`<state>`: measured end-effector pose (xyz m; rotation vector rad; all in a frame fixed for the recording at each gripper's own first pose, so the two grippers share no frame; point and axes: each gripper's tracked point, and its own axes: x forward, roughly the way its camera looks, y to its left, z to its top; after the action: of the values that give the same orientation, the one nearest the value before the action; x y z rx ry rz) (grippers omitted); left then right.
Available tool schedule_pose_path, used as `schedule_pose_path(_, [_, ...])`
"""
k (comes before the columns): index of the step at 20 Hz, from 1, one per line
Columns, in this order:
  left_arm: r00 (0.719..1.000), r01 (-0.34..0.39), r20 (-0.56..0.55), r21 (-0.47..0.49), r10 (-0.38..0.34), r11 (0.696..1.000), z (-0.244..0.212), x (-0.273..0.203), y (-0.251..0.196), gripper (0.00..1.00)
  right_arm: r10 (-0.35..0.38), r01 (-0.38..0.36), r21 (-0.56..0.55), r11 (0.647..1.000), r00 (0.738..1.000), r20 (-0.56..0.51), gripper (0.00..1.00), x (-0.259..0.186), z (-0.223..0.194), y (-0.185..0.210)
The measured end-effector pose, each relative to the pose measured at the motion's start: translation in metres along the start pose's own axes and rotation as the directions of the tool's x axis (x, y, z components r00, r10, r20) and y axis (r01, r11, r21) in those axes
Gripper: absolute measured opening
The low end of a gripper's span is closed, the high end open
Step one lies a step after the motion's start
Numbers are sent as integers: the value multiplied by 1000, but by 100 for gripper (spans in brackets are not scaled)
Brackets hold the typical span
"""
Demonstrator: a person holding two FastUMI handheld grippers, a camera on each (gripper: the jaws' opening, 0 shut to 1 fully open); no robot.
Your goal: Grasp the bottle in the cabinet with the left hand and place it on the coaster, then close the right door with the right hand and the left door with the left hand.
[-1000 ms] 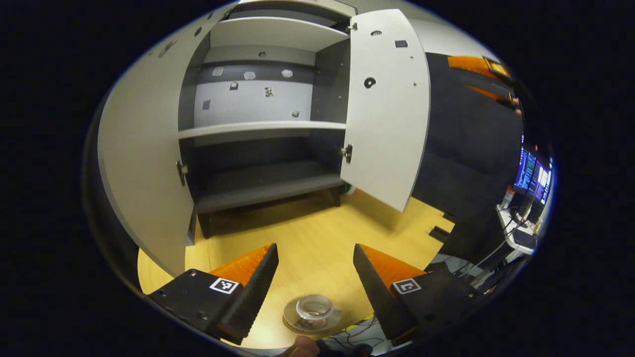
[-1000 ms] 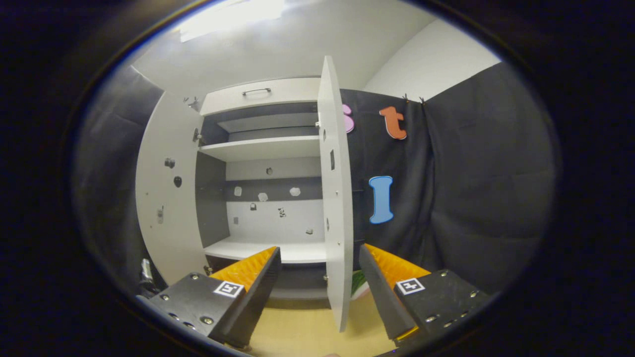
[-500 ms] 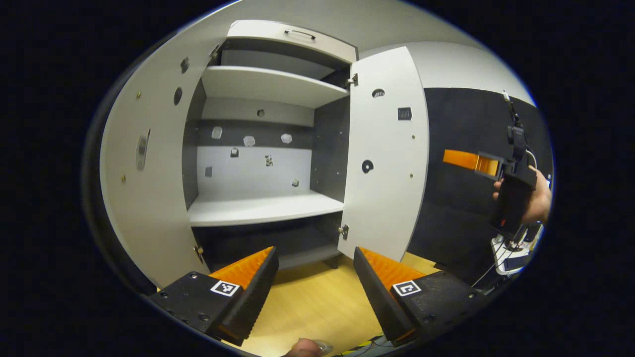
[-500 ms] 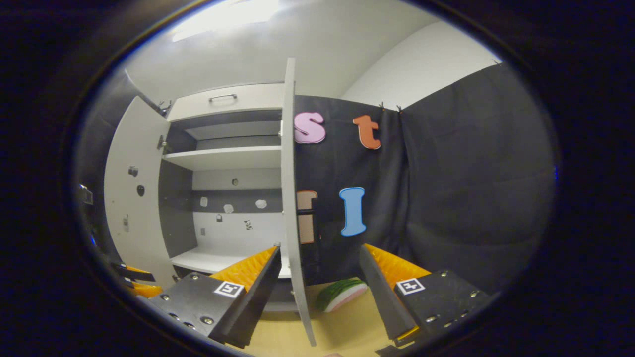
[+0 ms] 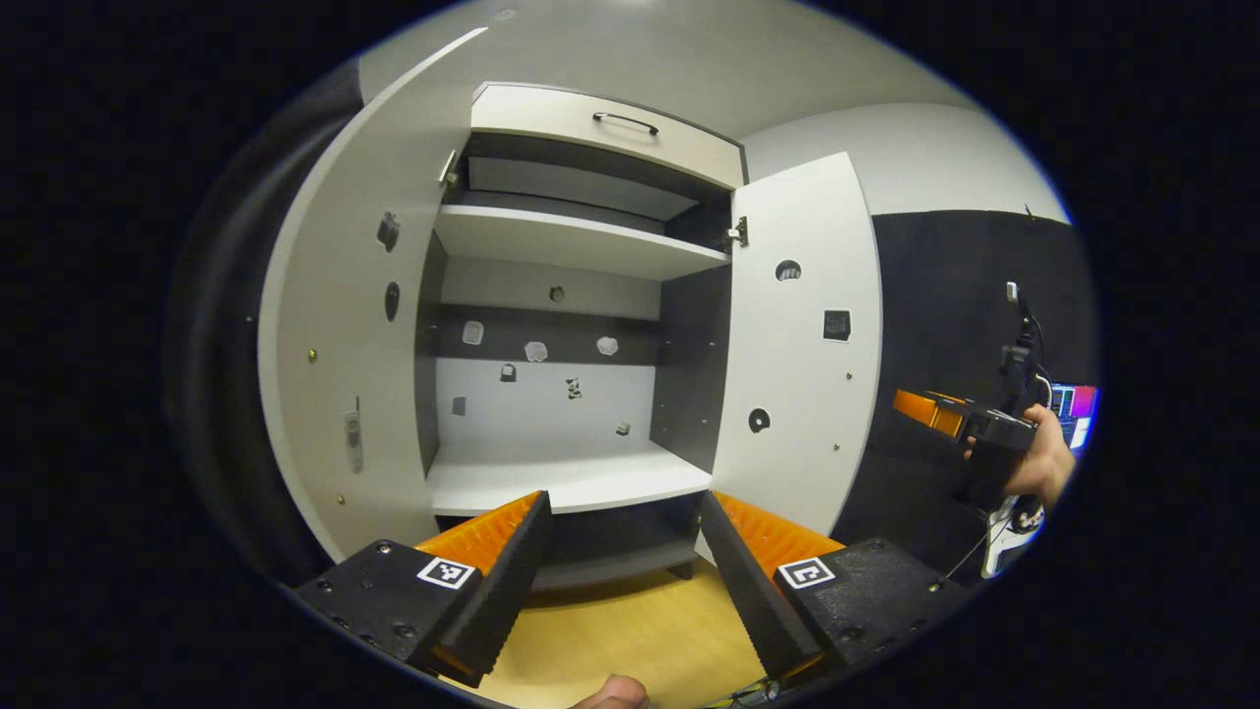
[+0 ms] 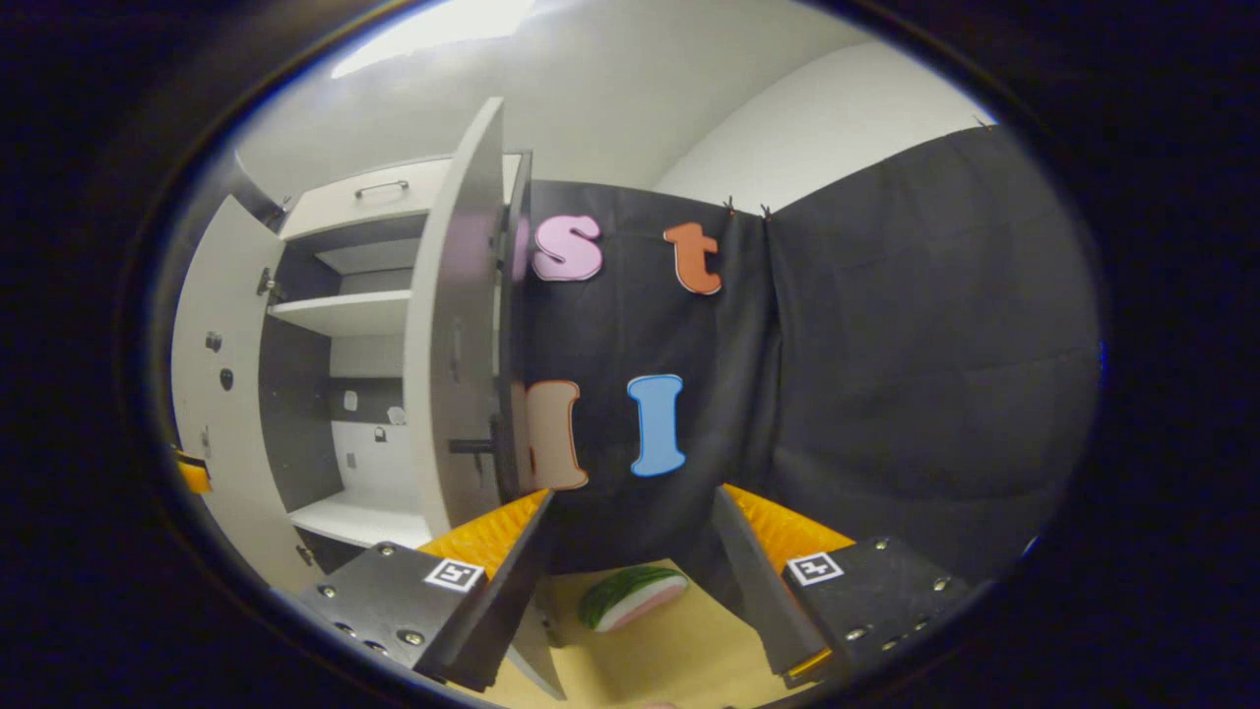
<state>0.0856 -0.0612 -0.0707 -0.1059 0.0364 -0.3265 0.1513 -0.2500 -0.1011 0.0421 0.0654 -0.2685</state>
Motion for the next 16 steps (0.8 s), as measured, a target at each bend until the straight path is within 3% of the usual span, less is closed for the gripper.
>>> schedule_pose_path(5, [995, -91, 48, 25, 89, 996, 21, -31, 5, 96, 16, -18, -24, 1000, 998, -69, 96, 25, -33, -25])
schedule_pose_path(10, [986, -157, 63, 62, 153, 986, 29, -59, 11, 96, 139, -140, -15, 990, 990, -31, 94, 37, -21, 1])
schedule_pose_path(11, [984, -171, 64, 68, 167, 983, 27, -63, 13, 93, 151, -152, -19, 988, 988, -28, 96, 45, -18, 12])
schedule_pose_path(13, [979, -200, 54, 66, 197, 977, 23, -73, 21, 96, 175, -176, -28, 984, 984, -25, 93, 59, -13, 30])
schedule_pose_path(16, [957, -290, 52, 70, 287, 954, 25, -93, 43, 99, 195, -196, -20, 980, 981, -16, 96, 58, -9, 53])
